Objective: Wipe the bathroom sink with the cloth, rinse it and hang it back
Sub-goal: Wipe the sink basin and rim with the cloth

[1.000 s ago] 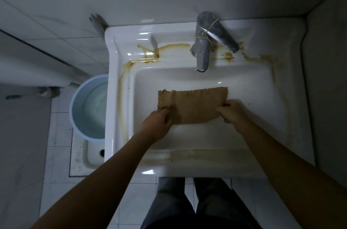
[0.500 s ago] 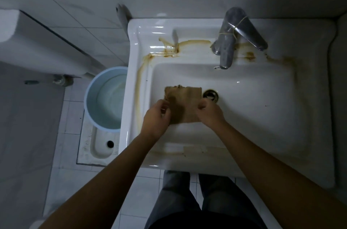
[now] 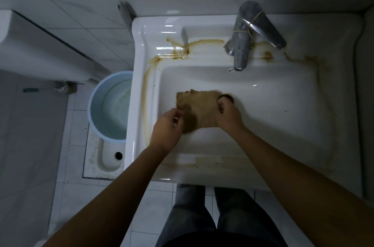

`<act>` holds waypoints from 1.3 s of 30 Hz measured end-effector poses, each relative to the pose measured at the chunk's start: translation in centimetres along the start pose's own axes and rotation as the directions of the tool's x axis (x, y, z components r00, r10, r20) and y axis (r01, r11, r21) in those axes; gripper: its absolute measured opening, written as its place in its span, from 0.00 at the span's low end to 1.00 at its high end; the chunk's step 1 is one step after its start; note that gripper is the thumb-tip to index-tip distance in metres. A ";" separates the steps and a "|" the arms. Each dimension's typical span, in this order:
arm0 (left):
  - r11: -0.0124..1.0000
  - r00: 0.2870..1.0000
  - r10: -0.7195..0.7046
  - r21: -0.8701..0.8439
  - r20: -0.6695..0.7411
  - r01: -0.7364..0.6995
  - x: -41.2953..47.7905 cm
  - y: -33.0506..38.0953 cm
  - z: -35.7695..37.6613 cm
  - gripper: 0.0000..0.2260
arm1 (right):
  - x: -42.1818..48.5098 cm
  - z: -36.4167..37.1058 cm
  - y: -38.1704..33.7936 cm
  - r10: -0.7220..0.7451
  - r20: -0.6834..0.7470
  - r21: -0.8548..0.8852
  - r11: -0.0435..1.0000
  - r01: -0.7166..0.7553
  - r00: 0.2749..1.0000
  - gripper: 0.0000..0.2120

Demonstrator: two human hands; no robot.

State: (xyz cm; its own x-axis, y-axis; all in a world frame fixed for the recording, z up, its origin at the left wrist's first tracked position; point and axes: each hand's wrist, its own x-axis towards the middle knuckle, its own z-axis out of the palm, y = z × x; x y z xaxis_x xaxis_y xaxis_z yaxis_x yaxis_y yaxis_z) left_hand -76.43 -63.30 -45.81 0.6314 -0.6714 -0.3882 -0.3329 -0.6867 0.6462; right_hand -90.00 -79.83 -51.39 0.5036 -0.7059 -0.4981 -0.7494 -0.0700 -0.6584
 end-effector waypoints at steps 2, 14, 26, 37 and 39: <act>1.000 1.000 0.005 0.027 0.019 -0.005 0.3 0.3 0.2 0.09 | -0.9 -2.7 0.5 -0.079 -0.047 0.048 0.996 0.081 0.996 0.06; 0.924 0.966 0.009 0.367 0.259 -0.107 -0.1 0.8 4.3 0.14 | -2.7 -13.6 8.4 0.056 -0.180 -0.244 0.965 -0.100 0.982 0.11; 0.934 0.974 0.087 0.322 0.210 -0.153 -1.3 -0.1 2.5 0.12 | -2.3 -7.5 6.2 0.022 -0.194 -0.518 0.847 -0.122 0.981 0.30; 0.958 0.992 0.111 0.259 0.062 -0.124 -2.5 -0.9 -0.3 0.10 | 0.8 -5.8 7.0 0.068 -0.249 -0.492 0.850 -0.187 0.966 0.18; 0.958 0.993 0.109 0.259 0.055 -0.120 -2.4 -0.9 -0.6 0.11 | 0.4 -6.0 7.0 -0.029 -0.170 -0.593 0.801 -0.078 0.985 0.17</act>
State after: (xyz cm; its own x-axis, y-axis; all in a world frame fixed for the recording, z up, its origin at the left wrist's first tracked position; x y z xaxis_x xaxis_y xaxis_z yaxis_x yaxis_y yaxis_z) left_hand -77.19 -60.86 -45.07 0.5520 -0.7566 -0.3504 -0.5764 -0.6499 0.4953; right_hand -97.64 -84.84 -52.85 0.4450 -0.8129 -0.3757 -0.8950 -0.4187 -0.1540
